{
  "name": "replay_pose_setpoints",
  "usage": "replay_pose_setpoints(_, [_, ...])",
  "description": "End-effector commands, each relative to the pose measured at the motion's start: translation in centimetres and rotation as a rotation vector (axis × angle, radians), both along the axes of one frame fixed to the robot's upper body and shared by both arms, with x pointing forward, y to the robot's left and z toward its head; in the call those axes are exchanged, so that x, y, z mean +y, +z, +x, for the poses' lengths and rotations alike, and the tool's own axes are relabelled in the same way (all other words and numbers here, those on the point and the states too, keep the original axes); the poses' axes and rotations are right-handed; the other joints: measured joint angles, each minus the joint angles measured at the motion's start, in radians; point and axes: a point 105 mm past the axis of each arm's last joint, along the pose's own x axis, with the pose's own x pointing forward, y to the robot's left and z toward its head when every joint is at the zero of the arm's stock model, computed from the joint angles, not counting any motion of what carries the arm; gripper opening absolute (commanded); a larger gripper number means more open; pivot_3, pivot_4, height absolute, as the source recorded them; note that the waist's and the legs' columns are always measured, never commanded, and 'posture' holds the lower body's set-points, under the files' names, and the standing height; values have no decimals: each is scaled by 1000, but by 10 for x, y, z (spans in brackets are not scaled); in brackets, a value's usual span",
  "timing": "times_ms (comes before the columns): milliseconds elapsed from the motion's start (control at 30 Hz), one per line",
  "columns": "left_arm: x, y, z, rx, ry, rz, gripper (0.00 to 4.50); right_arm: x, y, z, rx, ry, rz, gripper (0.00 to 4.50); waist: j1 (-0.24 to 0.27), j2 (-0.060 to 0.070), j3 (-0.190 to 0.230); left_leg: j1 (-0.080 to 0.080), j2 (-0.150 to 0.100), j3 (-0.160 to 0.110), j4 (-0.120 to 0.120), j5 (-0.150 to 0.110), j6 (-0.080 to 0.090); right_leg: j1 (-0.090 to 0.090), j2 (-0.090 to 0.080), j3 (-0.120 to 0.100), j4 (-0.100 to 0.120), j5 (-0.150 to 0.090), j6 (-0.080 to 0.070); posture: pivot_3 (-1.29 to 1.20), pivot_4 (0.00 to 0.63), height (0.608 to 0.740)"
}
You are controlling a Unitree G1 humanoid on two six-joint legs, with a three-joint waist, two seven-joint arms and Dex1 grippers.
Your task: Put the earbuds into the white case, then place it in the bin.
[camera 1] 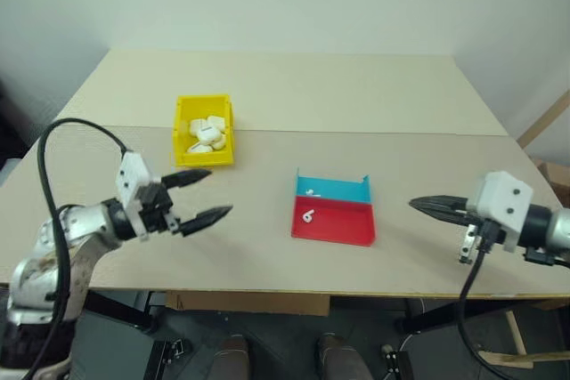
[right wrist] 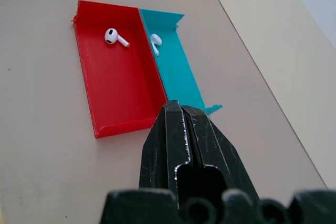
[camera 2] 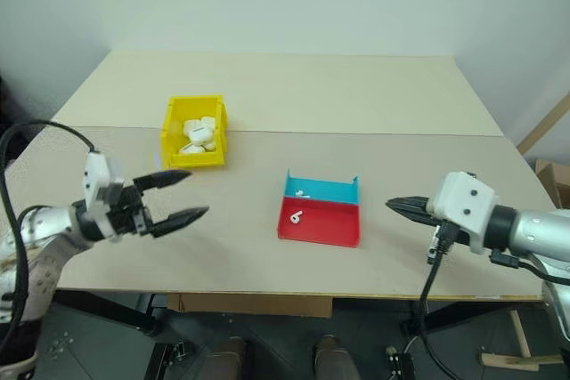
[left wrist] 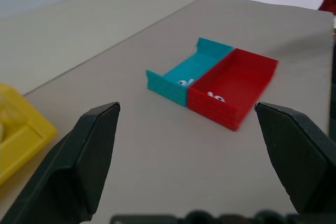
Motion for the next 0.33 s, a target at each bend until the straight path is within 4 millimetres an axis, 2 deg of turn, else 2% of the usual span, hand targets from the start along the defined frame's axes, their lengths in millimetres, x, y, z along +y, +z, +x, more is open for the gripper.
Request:
replay_pose_setpoints(33, [1,16,-14,-58,-35,4,4478,-4,11,-2,-55,11,-39,0,1,0,0,0,0,0,0,0,0,0,0,0,0,0,0,0,150,740])
replay_pose_setpoints(333, [4,16,-22,-7,-26,-4,4478,2,9,1,-45,18,-24,0,-1,0,0,0,0,0,-2,0,0,0,0,0,-2,0,0,0,150,740])
